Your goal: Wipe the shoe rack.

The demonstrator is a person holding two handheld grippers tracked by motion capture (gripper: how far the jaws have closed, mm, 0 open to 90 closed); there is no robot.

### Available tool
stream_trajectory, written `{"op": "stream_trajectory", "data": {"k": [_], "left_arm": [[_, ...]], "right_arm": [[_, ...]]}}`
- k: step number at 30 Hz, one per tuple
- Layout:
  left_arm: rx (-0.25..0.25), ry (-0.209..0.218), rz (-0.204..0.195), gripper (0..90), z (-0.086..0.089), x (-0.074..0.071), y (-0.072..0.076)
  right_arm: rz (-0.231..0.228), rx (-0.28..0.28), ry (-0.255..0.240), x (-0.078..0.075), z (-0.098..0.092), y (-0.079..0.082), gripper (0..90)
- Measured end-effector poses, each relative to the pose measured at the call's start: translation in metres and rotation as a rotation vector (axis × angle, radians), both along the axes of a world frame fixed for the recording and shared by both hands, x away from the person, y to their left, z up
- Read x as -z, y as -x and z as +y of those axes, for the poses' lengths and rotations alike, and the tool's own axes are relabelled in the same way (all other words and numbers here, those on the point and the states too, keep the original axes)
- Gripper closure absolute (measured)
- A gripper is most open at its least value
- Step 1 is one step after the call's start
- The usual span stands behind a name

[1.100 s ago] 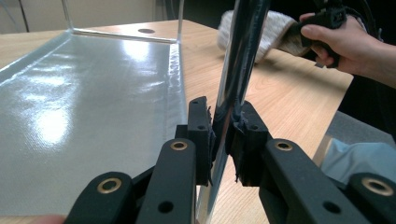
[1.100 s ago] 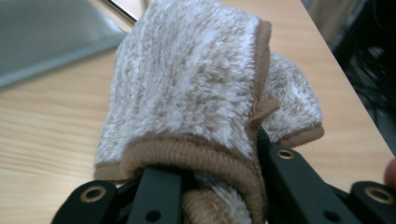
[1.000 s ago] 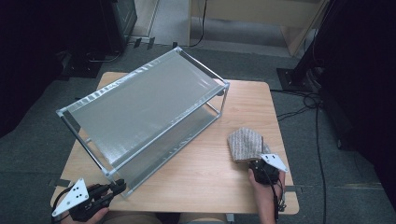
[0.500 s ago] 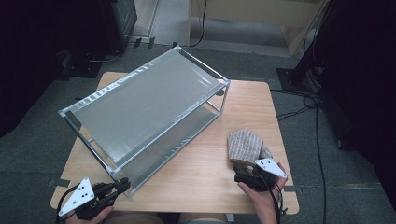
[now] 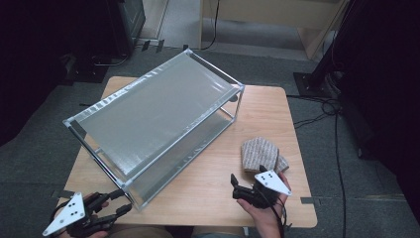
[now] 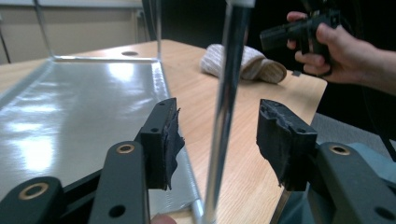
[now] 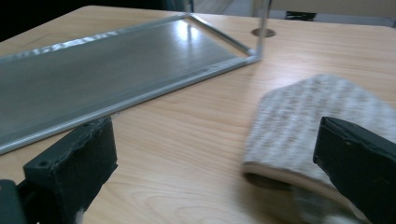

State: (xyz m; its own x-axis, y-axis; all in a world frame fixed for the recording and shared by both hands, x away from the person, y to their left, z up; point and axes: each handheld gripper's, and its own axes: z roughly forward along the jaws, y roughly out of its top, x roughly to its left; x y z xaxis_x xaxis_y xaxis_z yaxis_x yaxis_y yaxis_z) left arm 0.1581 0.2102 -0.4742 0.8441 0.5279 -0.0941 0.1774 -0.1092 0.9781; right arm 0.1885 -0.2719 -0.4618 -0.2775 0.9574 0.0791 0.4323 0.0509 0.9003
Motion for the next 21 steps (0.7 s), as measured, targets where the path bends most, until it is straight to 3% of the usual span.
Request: {"op": "stream_trajectory", "data": {"k": [4,8,15,21], "left_arm": [[-0.077,0.034,0.004,46.4,0.019,-0.001,-0.004],[-0.225,0.04,0.029,48.2,0.034,0.003,-0.013],[-0.486,0.008,0.057,48.1,0.058,0.011,-0.032],[-0.62,-0.021,0.085,47.6,0.068,0.016,-0.058]], "right_arm": [[0.008,-0.058,0.005,0.002,0.024,0.0,0.2],[0.011,-0.12,-0.003,0.004,0.051,0.001,1.1],[0.001,-0.243,0.0,0.013,0.1,0.005,6.7],[0.007,-0.323,0.002,0.022,0.13,0.01,12.7]]}}
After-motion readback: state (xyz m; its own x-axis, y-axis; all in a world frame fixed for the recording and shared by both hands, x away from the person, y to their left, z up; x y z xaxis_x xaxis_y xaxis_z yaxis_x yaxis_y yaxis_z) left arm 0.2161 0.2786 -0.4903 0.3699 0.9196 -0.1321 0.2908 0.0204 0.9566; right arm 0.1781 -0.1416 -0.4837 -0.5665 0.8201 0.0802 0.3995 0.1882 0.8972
